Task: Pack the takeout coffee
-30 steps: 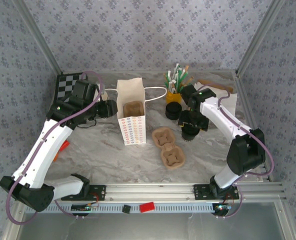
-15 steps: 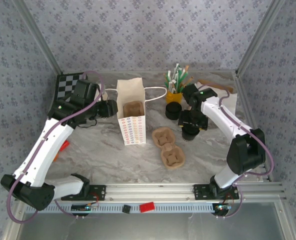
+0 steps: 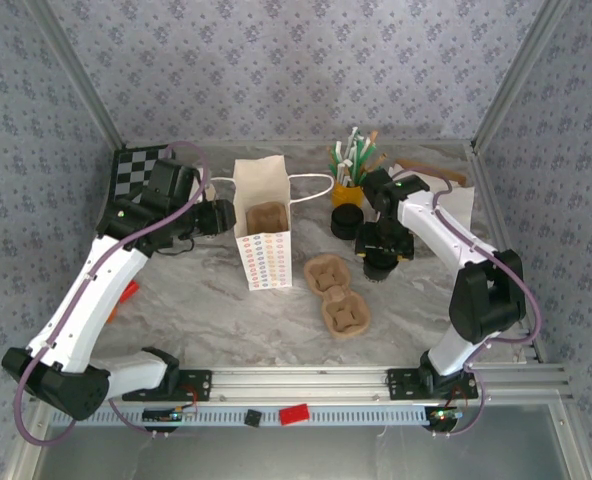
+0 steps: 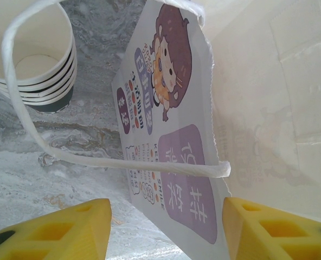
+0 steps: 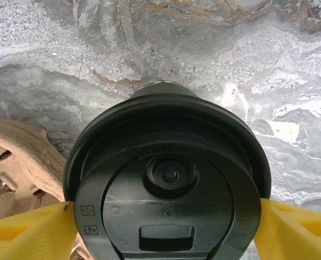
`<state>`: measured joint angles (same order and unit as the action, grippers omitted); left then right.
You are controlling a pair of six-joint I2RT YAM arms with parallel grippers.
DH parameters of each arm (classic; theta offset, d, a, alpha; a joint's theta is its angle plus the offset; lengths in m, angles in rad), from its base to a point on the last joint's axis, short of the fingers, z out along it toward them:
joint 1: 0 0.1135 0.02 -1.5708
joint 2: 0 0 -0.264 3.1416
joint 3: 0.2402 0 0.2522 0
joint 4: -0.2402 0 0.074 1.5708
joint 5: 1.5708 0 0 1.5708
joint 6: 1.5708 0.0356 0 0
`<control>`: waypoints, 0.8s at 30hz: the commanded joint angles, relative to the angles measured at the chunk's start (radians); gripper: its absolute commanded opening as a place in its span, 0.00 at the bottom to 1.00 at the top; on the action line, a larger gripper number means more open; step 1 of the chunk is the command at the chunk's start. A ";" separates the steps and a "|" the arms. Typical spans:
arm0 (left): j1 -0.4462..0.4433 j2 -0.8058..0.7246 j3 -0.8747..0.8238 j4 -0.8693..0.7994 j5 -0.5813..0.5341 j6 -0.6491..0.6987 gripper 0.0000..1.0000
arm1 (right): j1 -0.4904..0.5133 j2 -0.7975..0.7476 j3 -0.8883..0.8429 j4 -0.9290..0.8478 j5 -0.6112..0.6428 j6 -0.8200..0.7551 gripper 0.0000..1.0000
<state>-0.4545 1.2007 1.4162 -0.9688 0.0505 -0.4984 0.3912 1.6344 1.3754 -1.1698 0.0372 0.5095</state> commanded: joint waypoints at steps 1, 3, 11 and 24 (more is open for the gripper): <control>-0.002 0.003 0.029 -0.001 -0.011 -0.009 0.56 | 0.004 0.017 0.006 -0.013 0.007 -0.035 0.84; -0.002 0.006 0.030 -0.001 -0.010 -0.009 0.56 | 0.007 0.020 0.007 -0.003 0.013 -0.046 0.82; -0.002 0.014 0.030 0.002 -0.005 -0.010 0.56 | 0.012 -0.007 0.018 -0.012 0.014 -0.058 0.86; -0.003 0.025 0.032 0.001 -0.009 -0.008 0.56 | 0.001 0.011 0.022 0.000 0.017 -0.080 0.85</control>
<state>-0.4545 1.2205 1.4162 -0.9684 0.0505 -0.4984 0.3969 1.6348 1.3884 -1.1687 0.0483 0.4507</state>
